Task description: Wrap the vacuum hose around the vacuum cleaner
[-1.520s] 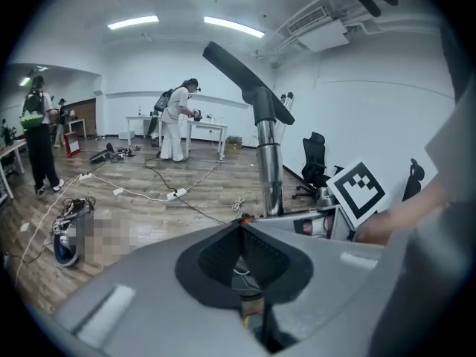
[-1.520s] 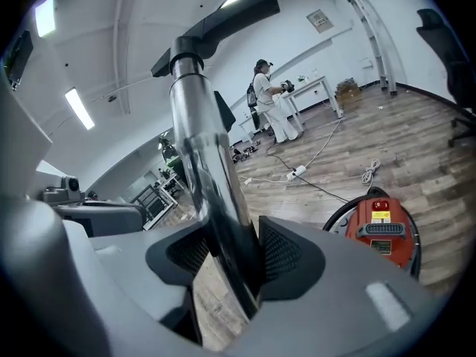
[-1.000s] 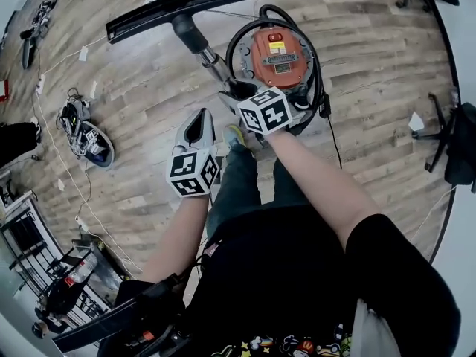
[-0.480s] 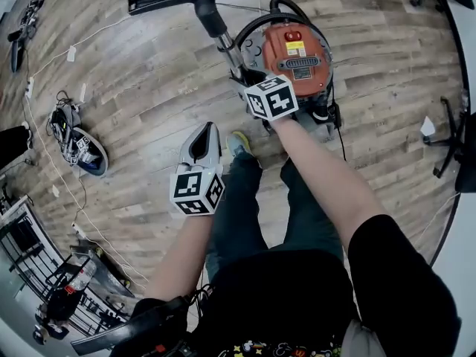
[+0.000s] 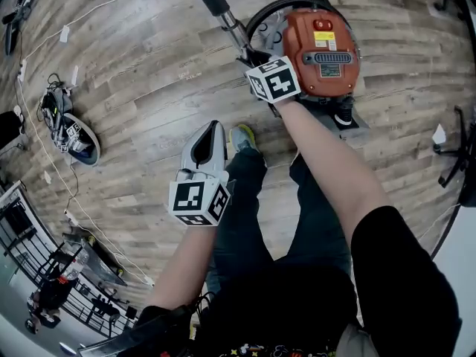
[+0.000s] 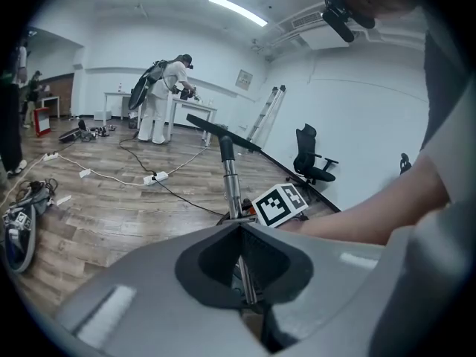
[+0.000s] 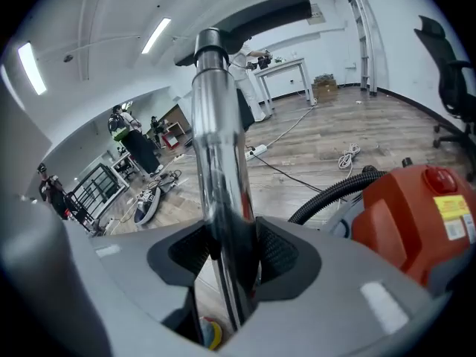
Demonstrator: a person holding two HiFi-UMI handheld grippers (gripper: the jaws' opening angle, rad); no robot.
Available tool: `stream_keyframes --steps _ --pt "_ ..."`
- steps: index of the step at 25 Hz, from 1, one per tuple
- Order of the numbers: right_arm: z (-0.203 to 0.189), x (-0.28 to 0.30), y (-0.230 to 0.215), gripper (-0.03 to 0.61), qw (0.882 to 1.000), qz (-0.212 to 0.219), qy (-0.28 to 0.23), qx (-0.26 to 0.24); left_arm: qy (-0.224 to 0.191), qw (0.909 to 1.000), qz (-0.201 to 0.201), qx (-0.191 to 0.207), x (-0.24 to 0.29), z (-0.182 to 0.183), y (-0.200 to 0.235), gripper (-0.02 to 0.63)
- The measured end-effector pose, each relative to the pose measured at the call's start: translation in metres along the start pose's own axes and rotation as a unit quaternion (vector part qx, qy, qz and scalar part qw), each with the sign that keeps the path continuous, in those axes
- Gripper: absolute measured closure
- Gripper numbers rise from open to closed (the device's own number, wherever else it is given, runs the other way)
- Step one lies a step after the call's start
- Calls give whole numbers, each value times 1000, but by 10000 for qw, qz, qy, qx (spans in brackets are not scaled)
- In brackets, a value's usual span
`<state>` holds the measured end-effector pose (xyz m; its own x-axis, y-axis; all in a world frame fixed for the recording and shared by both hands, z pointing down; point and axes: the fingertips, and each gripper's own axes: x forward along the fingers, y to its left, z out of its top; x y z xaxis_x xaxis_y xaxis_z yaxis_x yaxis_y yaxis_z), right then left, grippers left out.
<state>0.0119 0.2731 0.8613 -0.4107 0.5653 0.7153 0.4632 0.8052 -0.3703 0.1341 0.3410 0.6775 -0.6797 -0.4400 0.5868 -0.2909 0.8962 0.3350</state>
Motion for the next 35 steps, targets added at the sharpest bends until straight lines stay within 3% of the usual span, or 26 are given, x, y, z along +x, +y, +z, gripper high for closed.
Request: stream_keyframes --steps 8,13,24,35 --pt "-36 69 -26 384 9975 -447 350 -424 -236 9997 -101 -27 19 -10 29 614" --pt "-52 107 -15 387 9953 -458 461 -713 -349 9993 -122 -40 42 -25 48 614" --pt "-103 181 -40 387 9893 -773 897 -850 -611 9975 -177 -298 72 -44 79 614" --pt "-162 241 -50 388 9825 -660 1249 -1212 -627 9967 -132 -503 82 -84 100 614"
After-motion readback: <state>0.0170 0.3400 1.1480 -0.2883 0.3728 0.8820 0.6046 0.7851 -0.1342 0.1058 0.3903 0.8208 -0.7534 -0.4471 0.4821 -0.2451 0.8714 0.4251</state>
